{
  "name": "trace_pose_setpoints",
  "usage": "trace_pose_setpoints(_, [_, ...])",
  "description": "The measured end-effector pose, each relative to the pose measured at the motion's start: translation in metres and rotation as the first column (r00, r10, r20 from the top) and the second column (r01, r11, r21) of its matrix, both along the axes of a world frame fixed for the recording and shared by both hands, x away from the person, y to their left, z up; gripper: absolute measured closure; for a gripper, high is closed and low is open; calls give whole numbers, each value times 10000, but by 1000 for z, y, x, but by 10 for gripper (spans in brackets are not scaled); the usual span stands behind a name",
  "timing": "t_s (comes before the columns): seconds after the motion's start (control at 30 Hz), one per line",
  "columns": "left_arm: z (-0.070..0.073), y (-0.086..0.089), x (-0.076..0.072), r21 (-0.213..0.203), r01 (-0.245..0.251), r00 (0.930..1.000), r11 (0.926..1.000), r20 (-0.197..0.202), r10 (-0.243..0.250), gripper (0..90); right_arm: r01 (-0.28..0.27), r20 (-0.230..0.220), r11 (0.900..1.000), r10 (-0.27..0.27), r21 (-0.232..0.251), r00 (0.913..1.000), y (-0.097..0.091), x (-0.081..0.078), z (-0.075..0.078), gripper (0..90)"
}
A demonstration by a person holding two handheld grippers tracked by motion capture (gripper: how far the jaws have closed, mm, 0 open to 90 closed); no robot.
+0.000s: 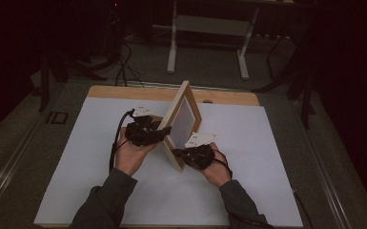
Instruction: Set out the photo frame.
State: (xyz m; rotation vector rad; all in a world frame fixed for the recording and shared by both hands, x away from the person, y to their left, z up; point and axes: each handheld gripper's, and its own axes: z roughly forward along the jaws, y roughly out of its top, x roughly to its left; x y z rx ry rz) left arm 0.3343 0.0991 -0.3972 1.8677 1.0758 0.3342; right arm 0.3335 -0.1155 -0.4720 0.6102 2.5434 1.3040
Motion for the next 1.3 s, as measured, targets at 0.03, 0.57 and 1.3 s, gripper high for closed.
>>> trace_pose_setpoints(0.03, [0,0,0,50,-49,10000,10000,8,49,593,-11,0,10000,11,25,10000,0,0,0,895])
trace_pose_setpoints(0.57, [0,14,7,183,88,9999,9998,-73,-86,677,100,186,9996,-95,-248,9998,0,2,1,856])
trace_pose_setpoints(1.3, [-4,29,24,-185,1562,9877,9876,89,-1561,708,1032,382,9946,-1034,68,9939,-29,13,12,767])
